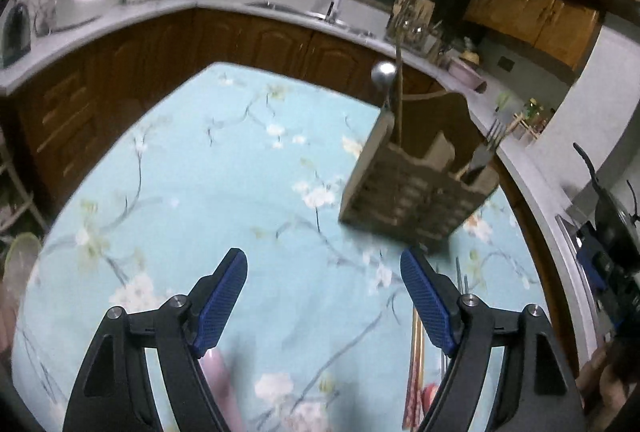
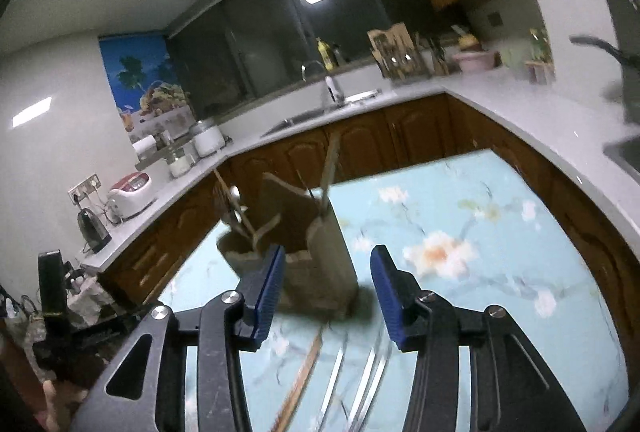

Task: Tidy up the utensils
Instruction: 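Move the open left tool back over the wooden chopsticks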

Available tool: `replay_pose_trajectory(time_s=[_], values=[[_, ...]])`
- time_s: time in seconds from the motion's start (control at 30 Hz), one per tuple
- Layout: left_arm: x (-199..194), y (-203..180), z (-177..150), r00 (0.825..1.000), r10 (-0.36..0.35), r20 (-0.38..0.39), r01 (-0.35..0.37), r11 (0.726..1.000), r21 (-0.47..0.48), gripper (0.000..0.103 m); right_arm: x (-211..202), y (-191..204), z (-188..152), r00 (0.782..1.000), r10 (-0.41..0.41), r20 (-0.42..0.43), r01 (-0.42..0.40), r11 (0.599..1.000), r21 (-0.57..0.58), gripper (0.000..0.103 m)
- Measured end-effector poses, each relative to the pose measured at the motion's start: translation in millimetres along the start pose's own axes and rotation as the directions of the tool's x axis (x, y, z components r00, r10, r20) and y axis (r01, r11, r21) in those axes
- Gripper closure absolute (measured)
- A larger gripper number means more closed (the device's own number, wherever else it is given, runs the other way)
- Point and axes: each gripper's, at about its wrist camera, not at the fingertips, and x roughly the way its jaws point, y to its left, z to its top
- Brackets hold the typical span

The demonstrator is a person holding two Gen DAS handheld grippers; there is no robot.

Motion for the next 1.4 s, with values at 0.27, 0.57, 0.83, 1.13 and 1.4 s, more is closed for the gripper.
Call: replay_pose_trajectory(time_s=[0.27, 0.57, 0.83, 1.13, 1.4], values=[[-11, -3, -22, 0.999, 0.013, -0.03, -0.012, 0.999, 0.03, 0.024, -22, -20, -42, 0.995, -0.055, -0.085, 0.058, 0.998, 0.034, 0.056], [1, -23, -38, 0.997, 0.005, -0.078, 0.001, 0.997, 0.079, 0.024, -29, -34, -63, 0.986, -0.088, -0.139, 0.097, 0.994, 0.056, 0.055], [30, -52, -37, 0.988, 0.017, -0.154, 0.014, 0.981, 0.193, 0.025, -6, -31, -68, 0.972, -0.117, -0.204, 0.129, 0.99, 0.046, 0.055], [68, -68, -32, 0.98, 0.037, -0.194, 0.009, 0.974, 0.227, 0.026, 19, -31, -71, 0.955, -0.121, -0.27, 0.139, 0.989, 0.046, 0.055], [109, -86, -27, 0.974, 0.032, -0.224, 0.03, 0.963, 0.268, 0.034, 59, -32, -76, 0.931, -0.123, -0.345, 0.144, 0.989, 0.036, 0.058]])
